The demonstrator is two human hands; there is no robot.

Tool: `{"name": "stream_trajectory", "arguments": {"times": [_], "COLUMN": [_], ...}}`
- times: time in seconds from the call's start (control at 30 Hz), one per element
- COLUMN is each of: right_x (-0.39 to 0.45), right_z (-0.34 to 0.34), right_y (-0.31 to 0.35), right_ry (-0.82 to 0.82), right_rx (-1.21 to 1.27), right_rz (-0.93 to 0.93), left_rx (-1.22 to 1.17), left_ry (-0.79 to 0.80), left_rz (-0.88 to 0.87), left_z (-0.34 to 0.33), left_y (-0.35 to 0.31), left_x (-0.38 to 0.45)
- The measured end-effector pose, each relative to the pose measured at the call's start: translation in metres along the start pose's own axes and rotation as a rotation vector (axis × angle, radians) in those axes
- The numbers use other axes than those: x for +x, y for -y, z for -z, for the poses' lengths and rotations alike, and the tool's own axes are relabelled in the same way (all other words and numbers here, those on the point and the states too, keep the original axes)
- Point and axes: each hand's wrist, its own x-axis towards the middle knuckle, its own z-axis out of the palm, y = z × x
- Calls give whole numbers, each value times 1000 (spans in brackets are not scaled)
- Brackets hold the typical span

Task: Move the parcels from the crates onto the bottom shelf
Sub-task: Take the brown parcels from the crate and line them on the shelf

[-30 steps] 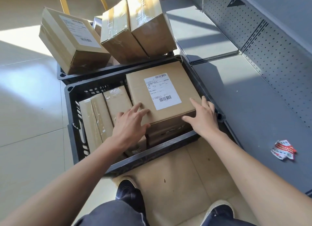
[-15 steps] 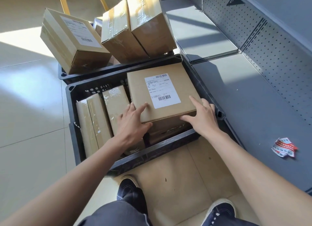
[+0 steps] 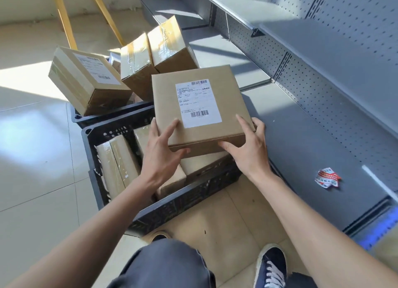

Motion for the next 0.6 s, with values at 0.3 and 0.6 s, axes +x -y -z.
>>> {"name": "stream_trajectory", "arguments": {"times": [0.3, 0.6], "right_x": [-62, -138], "right_z": [83, 191], "right_y": [22, 17], "right_ry": [-173, -358], "right_rx": [-14, -103], "right_rz": [-65, -126], "left_rx": [-31, -146], "left_ry": [86, 203], "left_rz": [-163, -361], "left_z": [17, -9], "left_y": [-75, -151], "left_x": [-29, -78]}}
